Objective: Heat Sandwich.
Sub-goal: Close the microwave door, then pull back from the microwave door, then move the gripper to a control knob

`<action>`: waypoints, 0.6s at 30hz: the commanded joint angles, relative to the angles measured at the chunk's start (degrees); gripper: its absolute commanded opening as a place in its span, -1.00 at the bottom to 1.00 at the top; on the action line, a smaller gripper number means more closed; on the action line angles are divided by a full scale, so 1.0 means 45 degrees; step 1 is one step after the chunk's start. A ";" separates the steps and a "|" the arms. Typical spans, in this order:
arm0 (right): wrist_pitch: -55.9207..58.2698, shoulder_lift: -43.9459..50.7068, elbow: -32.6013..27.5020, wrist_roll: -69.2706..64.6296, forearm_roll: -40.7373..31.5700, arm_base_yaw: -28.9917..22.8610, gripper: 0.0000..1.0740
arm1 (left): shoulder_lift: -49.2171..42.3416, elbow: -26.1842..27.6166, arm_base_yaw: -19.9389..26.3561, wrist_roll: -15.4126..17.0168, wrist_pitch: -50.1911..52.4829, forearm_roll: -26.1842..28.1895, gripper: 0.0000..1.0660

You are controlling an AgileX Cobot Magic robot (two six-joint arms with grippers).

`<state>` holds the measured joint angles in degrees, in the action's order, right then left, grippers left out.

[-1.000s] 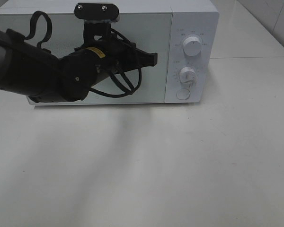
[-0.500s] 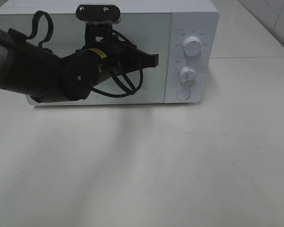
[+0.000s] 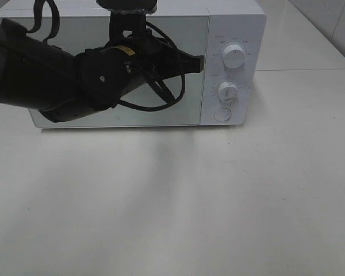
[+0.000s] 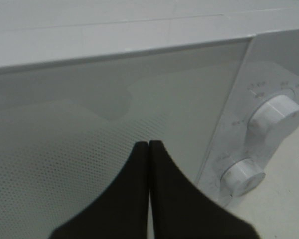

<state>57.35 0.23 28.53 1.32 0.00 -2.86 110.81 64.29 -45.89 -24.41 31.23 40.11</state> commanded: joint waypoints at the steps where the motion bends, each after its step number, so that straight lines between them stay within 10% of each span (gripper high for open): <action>1: -0.0076 0.0357 -0.0013 0.0127 0.0000 0.0051 0.41 | -0.0547 -0.0560 -0.0115 -0.0127 -0.0535 0.0102 -1.00; 18: -0.0076 0.0357 -0.0013 0.0127 0.0000 0.0051 0.41 | -0.2852 -0.2941 0.0458 -0.0140 -0.6048 -0.1273 -1.00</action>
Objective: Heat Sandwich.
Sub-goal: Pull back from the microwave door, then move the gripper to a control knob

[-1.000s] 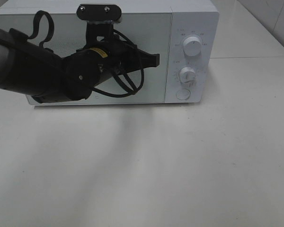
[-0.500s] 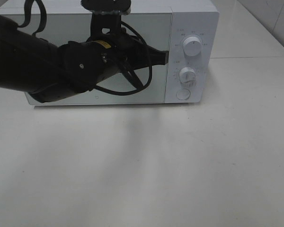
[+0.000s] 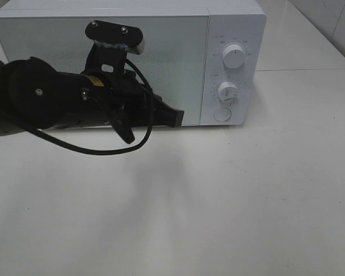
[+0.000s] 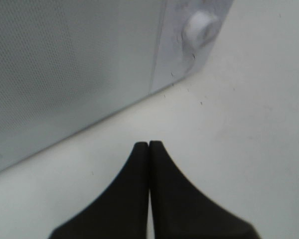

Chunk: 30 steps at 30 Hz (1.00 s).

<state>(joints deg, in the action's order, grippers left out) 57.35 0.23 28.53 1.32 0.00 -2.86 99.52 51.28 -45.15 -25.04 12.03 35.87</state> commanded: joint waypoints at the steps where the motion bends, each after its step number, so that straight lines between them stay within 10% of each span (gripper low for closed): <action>1: -0.0076 0.0357 -0.0013 0.0127 0.0000 0.0051 0.41 | -0.0484 -0.0013 0.0688 0.0000 -0.2992 -0.0471 -0.90; 4: -0.0076 0.0357 -0.0013 0.0127 0.0000 0.0051 0.41 | -0.0624 0.0013 0.1057 0.0000 -0.3998 -0.0484 -0.61; 7: -0.0076 0.0357 -0.0013 0.0127 0.0000 0.0051 0.41 | -0.0980 0.0013 0.1795 0.0255 -0.5755 -0.0446 0.57; 9: -0.0076 0.0357 -0.0013 0.0127 0.0000 0.0051 0.41 | -0.1108 0.0013 0.1961 0.0255 -0.6086 -0.0433 0.86; 22: -0.0076 0.0357 -0.0013 0.0127 0.0000 0.0051 0.41 | -0.2763 0.0013 0.3896 0.0204 -1.0848 -0.1019 0.85; 30: -0.0076 0.0357 -0.0013 0.0127 0.0000 0.0051 0.41 | -0.3196 0.0064 0.6952 0.0242 -1.4540 -0.1070 0.85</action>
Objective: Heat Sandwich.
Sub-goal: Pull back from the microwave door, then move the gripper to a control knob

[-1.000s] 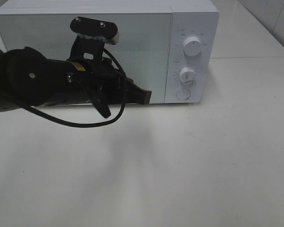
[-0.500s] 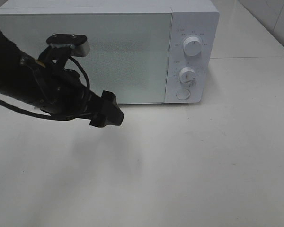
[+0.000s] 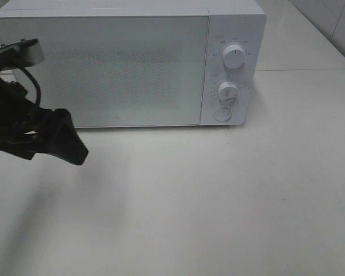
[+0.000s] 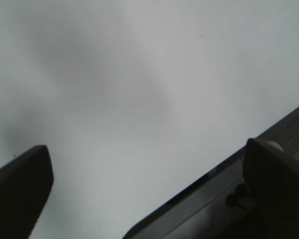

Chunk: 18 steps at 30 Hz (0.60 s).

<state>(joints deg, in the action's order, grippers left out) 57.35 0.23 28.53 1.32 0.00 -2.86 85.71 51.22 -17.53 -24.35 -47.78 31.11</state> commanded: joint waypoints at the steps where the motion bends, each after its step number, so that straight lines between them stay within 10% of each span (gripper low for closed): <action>1: -0.0076 0.0357 -0.0013 0.0127 0.0000 0.0051 0.41 | -0.0127 0.0076 0.1120 0.0102 -0.1553 -0.0013 0.85; 11: -0.0076 0.0357 -0.0013 0.0127 0.0000 0.0051 0.41 | -0.0140 0.0076 0.3947 0.0891 -0.3540 -0.0611 0.84; 18: -0.0076 0.0357 -0.0013 0.0127 0.0000 0.0051 0.40 | -0.1502 0.0076 0.5220 0.3094 -0.3871 -0.3081 0.84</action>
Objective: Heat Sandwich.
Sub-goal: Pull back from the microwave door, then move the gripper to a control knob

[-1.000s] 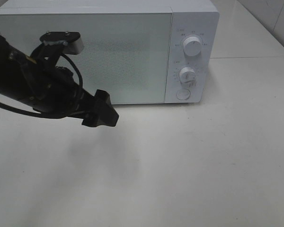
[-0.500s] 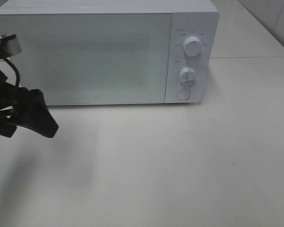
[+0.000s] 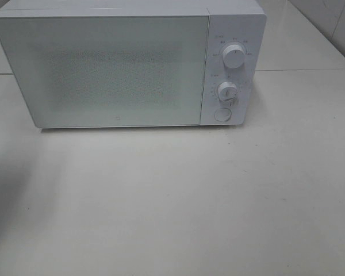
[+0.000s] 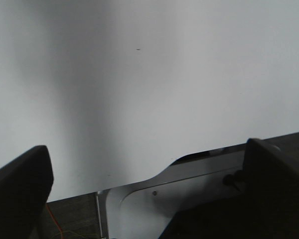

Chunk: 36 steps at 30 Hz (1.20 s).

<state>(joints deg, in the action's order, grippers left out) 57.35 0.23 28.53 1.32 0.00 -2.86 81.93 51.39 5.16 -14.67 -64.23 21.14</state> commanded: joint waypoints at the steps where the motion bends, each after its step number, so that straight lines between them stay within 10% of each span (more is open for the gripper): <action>1: -0.0076 0.0357 -0.0013 0.0127 0.0000 0.0051 0.40 | -0.0662 0.0038 0.0178 0.0942 -0.0216 -0.0866 0.84; 5: -0.0076 0.0357 -0.0013 0.0127 0.0000 0.0051 0.40 | -0.2559 -0.0191 0.0191 0.1999 -0.0229 -0.2330 0.84; 36: -0.0076 0.0357 -0.0013 0.0127 0.0000 0.0051 0.40 | -1.3293 -0.4520 0.0191 0.1502 0.2063 -0.2190 0.84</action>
<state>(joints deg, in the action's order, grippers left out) 57.35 0.23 28.53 1.32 0.00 -2.86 23.72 31.34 6.07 -7.39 -55.46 10.43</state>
